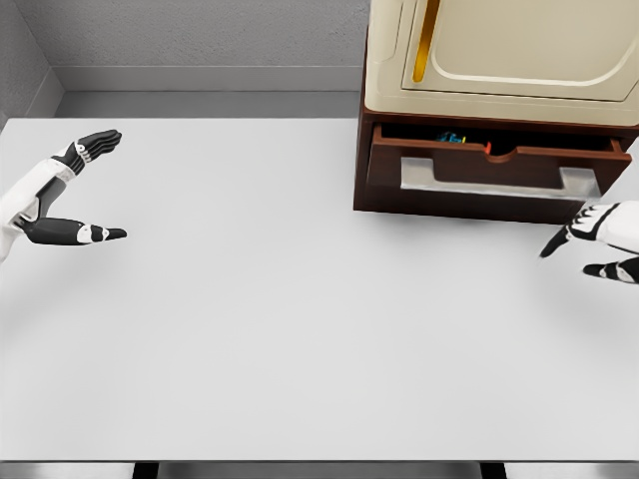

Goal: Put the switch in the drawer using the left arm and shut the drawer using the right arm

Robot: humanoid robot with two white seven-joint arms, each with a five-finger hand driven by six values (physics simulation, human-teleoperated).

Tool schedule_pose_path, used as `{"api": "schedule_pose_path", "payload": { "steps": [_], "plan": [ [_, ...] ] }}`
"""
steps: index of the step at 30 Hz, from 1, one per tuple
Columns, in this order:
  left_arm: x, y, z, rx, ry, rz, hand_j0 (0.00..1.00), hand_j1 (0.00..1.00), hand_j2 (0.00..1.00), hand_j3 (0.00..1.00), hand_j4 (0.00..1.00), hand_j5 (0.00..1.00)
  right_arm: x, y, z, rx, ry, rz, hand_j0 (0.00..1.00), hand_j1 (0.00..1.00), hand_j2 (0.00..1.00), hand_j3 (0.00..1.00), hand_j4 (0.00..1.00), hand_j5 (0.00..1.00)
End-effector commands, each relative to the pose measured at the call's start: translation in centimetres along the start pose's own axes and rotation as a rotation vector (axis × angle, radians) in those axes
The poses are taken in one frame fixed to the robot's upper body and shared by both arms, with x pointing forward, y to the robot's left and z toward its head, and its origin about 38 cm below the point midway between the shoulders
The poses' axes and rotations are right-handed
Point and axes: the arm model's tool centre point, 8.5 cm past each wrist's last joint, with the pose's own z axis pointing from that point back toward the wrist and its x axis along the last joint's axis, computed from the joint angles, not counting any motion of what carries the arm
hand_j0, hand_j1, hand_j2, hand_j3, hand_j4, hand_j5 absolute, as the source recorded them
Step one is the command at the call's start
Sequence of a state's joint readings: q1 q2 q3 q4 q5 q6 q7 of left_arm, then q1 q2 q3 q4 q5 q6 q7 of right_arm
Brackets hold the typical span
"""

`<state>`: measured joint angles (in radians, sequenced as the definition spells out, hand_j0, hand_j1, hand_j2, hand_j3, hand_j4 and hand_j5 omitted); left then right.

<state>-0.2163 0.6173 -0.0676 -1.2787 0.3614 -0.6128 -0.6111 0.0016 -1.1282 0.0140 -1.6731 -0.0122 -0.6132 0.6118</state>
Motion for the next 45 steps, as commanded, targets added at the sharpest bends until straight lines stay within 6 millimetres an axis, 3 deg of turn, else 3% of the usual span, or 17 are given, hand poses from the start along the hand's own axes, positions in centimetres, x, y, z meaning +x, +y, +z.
{"api": "schedule_pose_path", "payload": {
  "steps": [1,9,13,27,42,45],
  "plan": [
    [0.0,0.1,0.0,0.005,-0.002,0.006,1.0,1.0,1.0,1.0,1.0,1.0,-0.6,0.2,0.2,-0.003,0.016,-0.017,0.67,0.67,0.67,0.67,0.67,0.67],
    [0.0,0.0,0.0,0.005,-0.002,0.008,1.0,1.0,1.0,1.0,1.0,1.0,-0.2,-1.0,-1.3,-0.03,-0.02,0.003,0.68,0.68,0.68,0.68,0.68,0.68],
    [0.0,0.0,0.0,0.005,-0.002,0.008,1.0,1.0,1.0,1.0,1.0,1.0,-1.1,-1.6,-1.4,-0.051,-0.006,-0.002,0.69,0.69,0.69,0.69,0.69,0.69],
    [0.0,-0.4,-0.3,0.006,-0.012,0.017,1.0,1.0,1.0,1.0,1.0,1.0,-2.9,-1.4,-1.7,-0.056,0.033,-0.029,0.69,0.69,0.69,0.69,0.69,0.69],
    [-0.2,-0.7,0.1,0.003,0.0,0.021,1.0,1.0,1.0,1.0,1.0,1.0,-3.4,-2.1,-2.5,-0.062,0.03,-0.025,0.69,0.69,0.69,0.69,0.69,0.69],
    [-0.2,-0.7,0.1,0.003,0.0,0.021,1.0,1.0,1.0,1.0,1.0,1.0,-3.3,-1.9,-2.3,-0.051,0.033,-0.023,0.73,0.73,0.73,0.73,0.73,0.73]
  ]
}}
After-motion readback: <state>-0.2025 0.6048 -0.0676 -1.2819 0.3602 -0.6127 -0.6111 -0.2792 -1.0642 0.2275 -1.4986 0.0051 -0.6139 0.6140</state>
